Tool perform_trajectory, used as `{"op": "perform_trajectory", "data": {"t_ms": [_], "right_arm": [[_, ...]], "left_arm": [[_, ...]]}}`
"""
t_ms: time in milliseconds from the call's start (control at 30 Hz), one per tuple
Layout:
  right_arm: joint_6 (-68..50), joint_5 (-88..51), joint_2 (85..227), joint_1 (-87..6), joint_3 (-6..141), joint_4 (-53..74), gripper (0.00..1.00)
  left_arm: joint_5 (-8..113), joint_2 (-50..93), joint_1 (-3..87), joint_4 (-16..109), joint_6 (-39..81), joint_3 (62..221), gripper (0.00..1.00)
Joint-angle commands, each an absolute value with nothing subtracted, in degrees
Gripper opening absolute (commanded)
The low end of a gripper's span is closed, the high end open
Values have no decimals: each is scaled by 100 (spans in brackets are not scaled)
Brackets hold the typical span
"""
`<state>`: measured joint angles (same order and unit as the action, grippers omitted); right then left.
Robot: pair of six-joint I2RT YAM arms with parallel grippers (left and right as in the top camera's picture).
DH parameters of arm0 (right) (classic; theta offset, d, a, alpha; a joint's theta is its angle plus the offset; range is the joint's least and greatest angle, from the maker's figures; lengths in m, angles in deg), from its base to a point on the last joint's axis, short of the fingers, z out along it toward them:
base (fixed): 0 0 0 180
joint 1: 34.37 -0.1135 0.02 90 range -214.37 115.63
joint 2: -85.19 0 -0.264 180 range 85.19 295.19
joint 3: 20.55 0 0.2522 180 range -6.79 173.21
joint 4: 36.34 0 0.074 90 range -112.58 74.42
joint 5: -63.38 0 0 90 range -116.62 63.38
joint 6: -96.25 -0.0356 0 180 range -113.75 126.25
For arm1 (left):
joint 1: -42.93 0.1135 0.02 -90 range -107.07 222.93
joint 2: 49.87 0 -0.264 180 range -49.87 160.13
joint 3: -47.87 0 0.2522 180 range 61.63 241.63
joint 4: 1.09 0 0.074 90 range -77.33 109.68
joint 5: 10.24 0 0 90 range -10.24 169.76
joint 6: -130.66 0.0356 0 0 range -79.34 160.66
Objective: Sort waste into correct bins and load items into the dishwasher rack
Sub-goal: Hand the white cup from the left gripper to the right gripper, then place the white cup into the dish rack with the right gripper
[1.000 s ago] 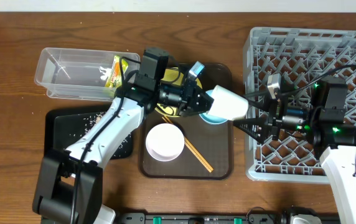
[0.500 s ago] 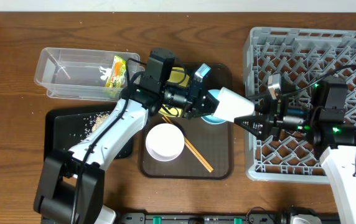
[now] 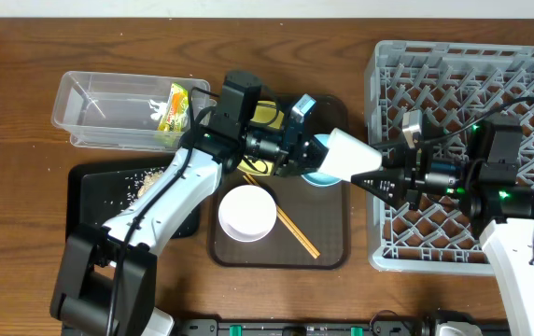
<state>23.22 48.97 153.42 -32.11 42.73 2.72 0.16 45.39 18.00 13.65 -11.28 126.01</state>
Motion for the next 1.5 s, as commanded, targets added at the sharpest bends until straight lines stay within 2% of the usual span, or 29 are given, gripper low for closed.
{"op": "perform_trajectory", "data": {"t_ms": [0, 100, 200, 267, 433, 633, 867, 1067, 1300, 1467], "right_arm": [[2090, 4298, 15370, -3294, 4304, 248, 47], [1675, 3251, 15366, -3294, 4308, 250, 39], [1609, 2530, 15305, -3290, 4398, 403, 31], [1607, 2051, 15252, -3290, 4575, 683, 30], [1605, 530, 15217, -3290, 5532, 2051, 17], [803, -1446, 15217, -3283, 6640, 3724, 13], [-102, -3090, 15302, -2992, 6800, 5048, 13], [-253, -3308, 15517, -2444, 6754, 5369, 5], [-253, -3236, 15646, -2024, 6356, 5409, 4], [-253, -3234, 15659, -2005, 5886, 5129, 8]], "left_arm": [[379, 4539, 1783, 1404, -403, 12625, 34], [1612, 4539, 1785, 2058, 413, 12625, 41], [3422, 4537, 1798, 2936, 1331, 12625, 46], [4344, 4508, 1855, 3297, 1763, 12628, 49], [5559, 4032, 2242, 3918, 2288, 12628, 50], [5756, 3140, 2906, 4805, 2284, 12628, 50], [5859, 2557, 3356, 5553, 2297, 12628, 50], [5889, 2535, 3365, 5616, 2305, 12625, 50], [5889, 2535, 3365, 5618, 2305, 12625, 50], [5889, 2535, 3365, 5618, 2305, 12625, 50]]}}
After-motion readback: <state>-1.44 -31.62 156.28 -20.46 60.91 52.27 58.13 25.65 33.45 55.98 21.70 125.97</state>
